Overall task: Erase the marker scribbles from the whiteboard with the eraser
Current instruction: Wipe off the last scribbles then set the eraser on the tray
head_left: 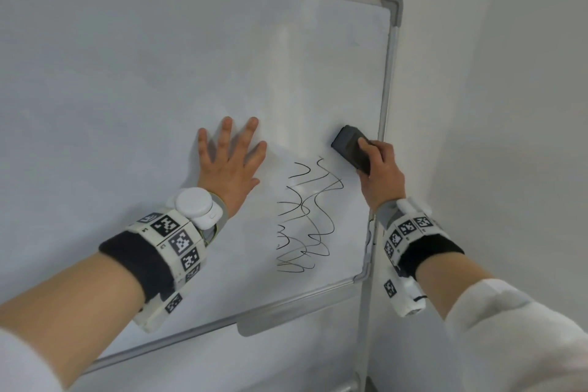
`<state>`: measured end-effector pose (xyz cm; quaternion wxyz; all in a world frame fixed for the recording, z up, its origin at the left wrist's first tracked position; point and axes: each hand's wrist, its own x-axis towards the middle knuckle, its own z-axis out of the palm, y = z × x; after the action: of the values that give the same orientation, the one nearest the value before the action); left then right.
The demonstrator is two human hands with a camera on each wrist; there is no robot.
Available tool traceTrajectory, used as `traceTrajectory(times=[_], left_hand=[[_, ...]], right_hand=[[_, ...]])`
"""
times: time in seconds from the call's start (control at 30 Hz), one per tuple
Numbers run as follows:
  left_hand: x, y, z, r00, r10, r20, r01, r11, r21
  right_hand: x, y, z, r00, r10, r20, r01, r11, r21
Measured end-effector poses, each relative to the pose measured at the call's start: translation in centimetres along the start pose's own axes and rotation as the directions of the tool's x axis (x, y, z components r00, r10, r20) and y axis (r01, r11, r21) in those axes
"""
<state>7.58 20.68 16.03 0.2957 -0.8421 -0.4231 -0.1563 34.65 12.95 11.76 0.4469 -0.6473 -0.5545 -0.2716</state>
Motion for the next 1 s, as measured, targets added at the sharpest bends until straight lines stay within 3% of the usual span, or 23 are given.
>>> traceTrajectory(times=[0.2, 0.4, 0.57, 0.67, 0.73, 0.87, 1.0], left_hand=[[-0.1, 0.3, 0.6, 1.000, 0.007, 0.020, -0.007, 0.999, -0.037], [-0.3, 0.7, 1.0, 1.000, 0.018, 0.010, -0.017, 0.999, -0.036], [-0.5, 0.9, 1.8, 0.999, 0.028, -0.034, -0.030, 0.997, -0.068], [-0.6, 0.9, 2.3, 0.997, 0.034, -0.063, -0.038, 0.998, -0.052], [-0.7, 0.9, 2.3, 0.997, 0.038, -0.063, -0.041, 0.998, -0.050], [-1.1, 1.3, 2.6, 0.996, 0.045, -0.081, -0.051, 0.996, -0.073], [-1.5, 1.3, 3.4, 0.993, 0.049, -0.108, -0.059, 0.995, -0.084]], right_hand=[[-2.7, -0.5, 0.3, 0.984, -0.103, 0.145, 0.104, 0.995, 0.003], [0.0, -0.4, -0.9, 0.992, 0.057, 0.110, -0.050, 0.997, -0.063], [-5.9, -2.7, 1.8, 0.987, -0.037, 0.155, 0.043, 0.999, -0.034], [-6.8, -3.1, 1.8, 0.974, -0.023, 0.226, 0.030, 0.999, -0.027], [-5.0, -2.6, 1.2, 0.978, -0.035, 0.207, 0.037, 0.999, -0.006], [-1.4, -1.9, 0.6, 0.993, 0.063, 0.100, -0.063, 0.998, -0.009], [-4.7, -3.5, 2.3, 0.994, -0.016, 0.104, 0.015, 1.000, 0.009]])
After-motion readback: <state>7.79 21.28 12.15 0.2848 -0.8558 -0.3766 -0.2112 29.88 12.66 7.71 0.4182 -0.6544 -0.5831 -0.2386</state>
